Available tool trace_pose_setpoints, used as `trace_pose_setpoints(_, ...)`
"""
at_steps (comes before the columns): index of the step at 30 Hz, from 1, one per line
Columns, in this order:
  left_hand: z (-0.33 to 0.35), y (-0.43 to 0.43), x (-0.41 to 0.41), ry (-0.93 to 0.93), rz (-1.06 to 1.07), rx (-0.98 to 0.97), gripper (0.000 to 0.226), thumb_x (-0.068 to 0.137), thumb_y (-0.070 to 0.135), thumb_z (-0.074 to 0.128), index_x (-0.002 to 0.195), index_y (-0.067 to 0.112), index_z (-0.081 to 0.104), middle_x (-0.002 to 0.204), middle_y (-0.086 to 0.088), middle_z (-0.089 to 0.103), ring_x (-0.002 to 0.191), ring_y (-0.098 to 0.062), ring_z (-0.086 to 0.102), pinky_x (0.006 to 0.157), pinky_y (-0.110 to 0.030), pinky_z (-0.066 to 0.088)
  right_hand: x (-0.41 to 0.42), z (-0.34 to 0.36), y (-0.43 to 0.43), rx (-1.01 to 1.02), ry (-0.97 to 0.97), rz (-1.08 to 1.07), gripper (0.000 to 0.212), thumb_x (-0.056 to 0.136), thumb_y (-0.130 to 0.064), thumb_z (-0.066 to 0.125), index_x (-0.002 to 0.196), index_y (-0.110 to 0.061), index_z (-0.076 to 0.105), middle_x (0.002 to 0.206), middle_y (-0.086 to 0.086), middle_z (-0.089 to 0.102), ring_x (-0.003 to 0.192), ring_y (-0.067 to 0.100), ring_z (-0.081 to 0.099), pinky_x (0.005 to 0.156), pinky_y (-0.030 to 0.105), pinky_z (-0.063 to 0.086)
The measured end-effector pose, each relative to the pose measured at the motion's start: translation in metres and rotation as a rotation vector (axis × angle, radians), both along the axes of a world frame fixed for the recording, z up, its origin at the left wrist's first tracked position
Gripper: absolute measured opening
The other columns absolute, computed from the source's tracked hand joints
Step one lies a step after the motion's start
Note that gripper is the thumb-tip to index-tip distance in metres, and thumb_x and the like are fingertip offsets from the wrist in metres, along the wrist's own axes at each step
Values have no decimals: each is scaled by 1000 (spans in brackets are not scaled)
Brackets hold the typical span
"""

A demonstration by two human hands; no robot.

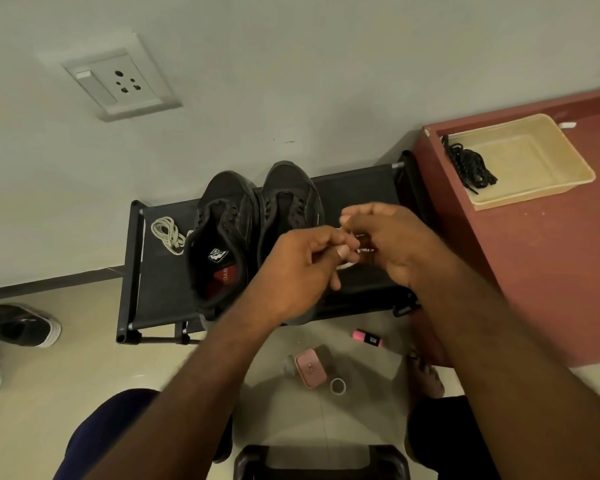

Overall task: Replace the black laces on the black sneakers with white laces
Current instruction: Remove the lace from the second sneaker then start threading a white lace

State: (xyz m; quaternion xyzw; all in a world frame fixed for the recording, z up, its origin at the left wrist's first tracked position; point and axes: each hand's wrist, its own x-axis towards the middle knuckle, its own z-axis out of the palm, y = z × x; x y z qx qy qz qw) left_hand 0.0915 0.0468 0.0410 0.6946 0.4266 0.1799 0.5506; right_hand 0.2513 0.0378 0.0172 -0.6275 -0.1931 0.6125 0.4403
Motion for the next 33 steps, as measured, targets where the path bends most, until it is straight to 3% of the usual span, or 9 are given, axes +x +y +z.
trace_pose_setpoints(4,-2,-6,-2,150,-119,-14,22,99,10,54,113,25,61,90,6,73,54,0,58,57,-22,47,29,-8,10,27,261,-571,38,98,2,50,134,-9,45,98,11,67,73,17,66,55,26,57)
trace_pose_setpoints(6,-6,-9,-2,214,-141,25,32,98,10,54,127,25,55,98,7,73,60,5,60,62,-22,49,39,-9,9,0,205,-627,42,98,0,51,139,-8,45,103,9,69,64,10,61,47,20,48)
trace_pose_setpoints(11,-5,8,6,231,144,415,49,93,18,65,139,17,50,135,3,56,106,-12,60,91,-25,50,28,7,-4,258,139,-14,17,95,-12,58,110,-8,66,94,6,74,45,6,43,36,16,26)
trace_pose_setpoints(14,2,35,10,281,-30,524,50,90,15,67,137,14,52,136,-3,56,125,-17,52,108,-38,43,22,14,-8,380,258,211,19,88,-18,60,100,-8,69,75,6,65,44,8,44,35,16,27)
trace_pose_setpoints(17,10,42,13,72,-39,195,17,95,11,60,109,11,69,98,-5,74,95,-17,70,94,-41,54,23,12,-4,412,194,89,14,91,-16,57,98,-9,67,75,4,65,50,10,48,38,18,31)
trace_pose_setpoints(20,10,38,18,-138,127,-93,23,95,18,62,117,10,64,103,-10,73,96,-18,71,91,-33,56,28,12,-1,446,218,-55,15,97,-9,47,95,-10,62,87,7,72,54,13,53,42,21,35)
trace_pose_setpoints(23,1,35,25,-151,76,-145,47,93,27,67,133,9,52,106,-7,72,100,-21,70,94,-35,54,23,14,-2,453,172,-47,15,99,-8,47,96,-8,61,88,8,74,55,15,54,42,21,37)
trace_pose_setpoints(30,3,39,13,-179,305,-221,15,98,16,59,103,7,70,70,-1,66,58,-11,59,64,-24,56,34,0,6,490,-2,-450,14,103,-7,47,100,-12,60,85,6,72,73,19,70,67,30,57)
trace_pose_setpoints(33,2,46,-6,-36,337,-147,15,97,20,60,95,10,70,66,1,66,52,-7,55,52,-21,51,36,-11,7,365,-375,-485,14,102,-14,54,107,-18,66,100,-1,73,93,15,70,89,37,59)
